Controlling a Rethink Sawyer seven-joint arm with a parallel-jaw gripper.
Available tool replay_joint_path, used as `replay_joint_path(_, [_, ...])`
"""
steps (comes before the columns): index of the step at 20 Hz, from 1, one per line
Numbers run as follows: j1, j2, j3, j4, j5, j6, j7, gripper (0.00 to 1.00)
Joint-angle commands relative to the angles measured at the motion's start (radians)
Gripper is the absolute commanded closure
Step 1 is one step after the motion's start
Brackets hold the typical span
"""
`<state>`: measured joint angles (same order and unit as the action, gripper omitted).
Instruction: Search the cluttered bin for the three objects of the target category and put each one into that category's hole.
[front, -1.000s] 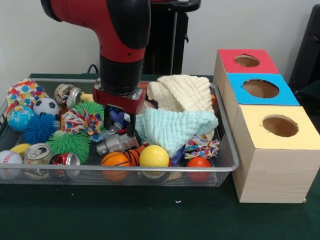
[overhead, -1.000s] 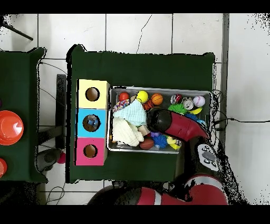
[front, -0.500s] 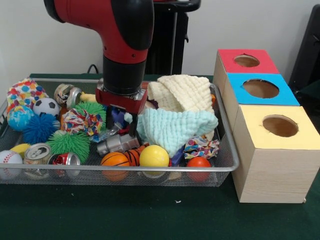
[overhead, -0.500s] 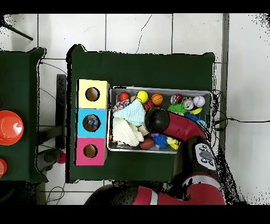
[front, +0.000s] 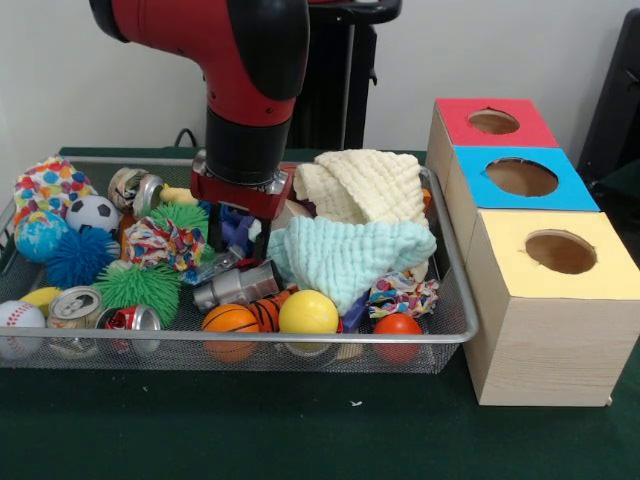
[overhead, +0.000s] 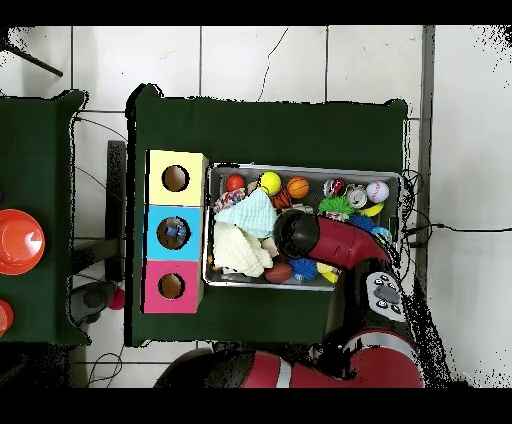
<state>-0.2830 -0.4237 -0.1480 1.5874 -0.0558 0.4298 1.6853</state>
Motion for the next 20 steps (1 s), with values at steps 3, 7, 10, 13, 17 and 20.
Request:
replay_joint_path(3, [0.010, 0.058, -0.002, -0.059, -0.105, 0.125, 0.002, 0.00])
replay_joint_path(7, [0.003, 0.060, 0.004, -0.056, -0.107, 0.105, 0.029, 0.00])
replay_joint_path(10, [0.007, 0.070, 0.001, -0.070, -0.125, 0.097, 0.025, 0.00])
replay_joint_path(13, [0.007, 0.075, -0.008, -0.066, -0.118, 0.059, 0.063, 0.00])
replay_joint_path(17, [-0.020, 0.074, 0.030, -0.039, -0.084, -0.026, 0.107, 0.00])
replay_joint_path(20, [-0.041, 0.066, 0.065, -0.015, -0.053, -0.059, 0.131, 0.00])
